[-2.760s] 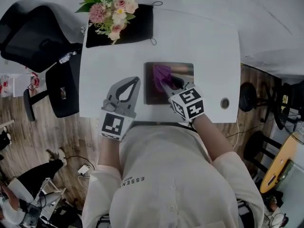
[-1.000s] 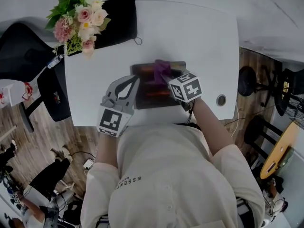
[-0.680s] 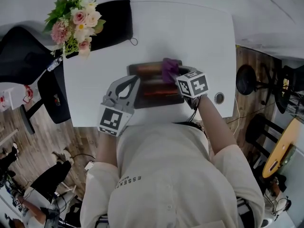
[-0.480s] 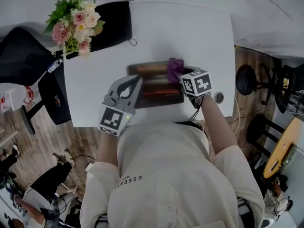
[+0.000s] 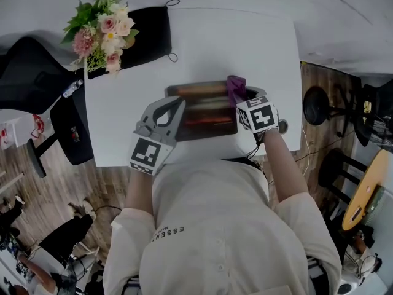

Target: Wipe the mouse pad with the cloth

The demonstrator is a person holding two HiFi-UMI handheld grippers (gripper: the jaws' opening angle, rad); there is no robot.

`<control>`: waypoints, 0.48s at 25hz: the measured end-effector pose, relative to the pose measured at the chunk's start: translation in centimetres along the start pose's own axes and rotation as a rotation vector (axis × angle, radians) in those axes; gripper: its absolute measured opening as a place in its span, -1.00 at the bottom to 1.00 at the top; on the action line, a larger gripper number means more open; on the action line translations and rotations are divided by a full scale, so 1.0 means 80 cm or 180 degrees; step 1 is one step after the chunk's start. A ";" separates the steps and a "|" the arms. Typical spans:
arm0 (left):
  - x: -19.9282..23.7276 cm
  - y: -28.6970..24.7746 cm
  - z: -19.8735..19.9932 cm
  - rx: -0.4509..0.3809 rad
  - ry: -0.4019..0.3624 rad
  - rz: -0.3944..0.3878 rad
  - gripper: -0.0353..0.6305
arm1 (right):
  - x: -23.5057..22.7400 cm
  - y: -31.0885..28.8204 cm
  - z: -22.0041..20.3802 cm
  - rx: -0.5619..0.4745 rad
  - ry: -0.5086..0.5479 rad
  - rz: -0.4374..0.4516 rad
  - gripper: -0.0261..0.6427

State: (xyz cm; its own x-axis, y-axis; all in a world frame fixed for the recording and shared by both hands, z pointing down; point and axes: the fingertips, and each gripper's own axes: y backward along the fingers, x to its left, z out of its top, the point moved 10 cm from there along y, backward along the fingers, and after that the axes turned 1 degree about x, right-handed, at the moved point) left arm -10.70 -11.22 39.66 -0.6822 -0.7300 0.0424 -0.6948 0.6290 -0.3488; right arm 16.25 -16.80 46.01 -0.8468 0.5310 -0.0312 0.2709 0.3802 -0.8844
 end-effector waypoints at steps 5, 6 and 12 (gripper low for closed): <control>0.004 0.022 -0.010 -0.0008 0.0008 -0.0054 -0.89 | 0.053 0.007 0.017 -0.0108 0.0115 0.0290 -0.63; 0.005 0.029 -0.012 -0.0006 0.0015 -0.0069 -0.89 | 0.067 0.006 0.018 -0.0108 0.0140 0.0359 -0.63; 0.024 0.069 -0.036 0.0062 0.0075 0.0002 -0.89 | 0.158 -0.019 0.023 -0.0025 0.0167 0.0840 -0.63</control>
State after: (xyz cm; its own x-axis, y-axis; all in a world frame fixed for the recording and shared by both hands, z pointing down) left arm -16.49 -8.35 40.48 -0.6880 -0.7229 0.0642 -0.6899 0.6240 -0.3670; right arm 4.30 -12.06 46.11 -0.7216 0.6510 -0.2358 0.4829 0.2292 -0.8451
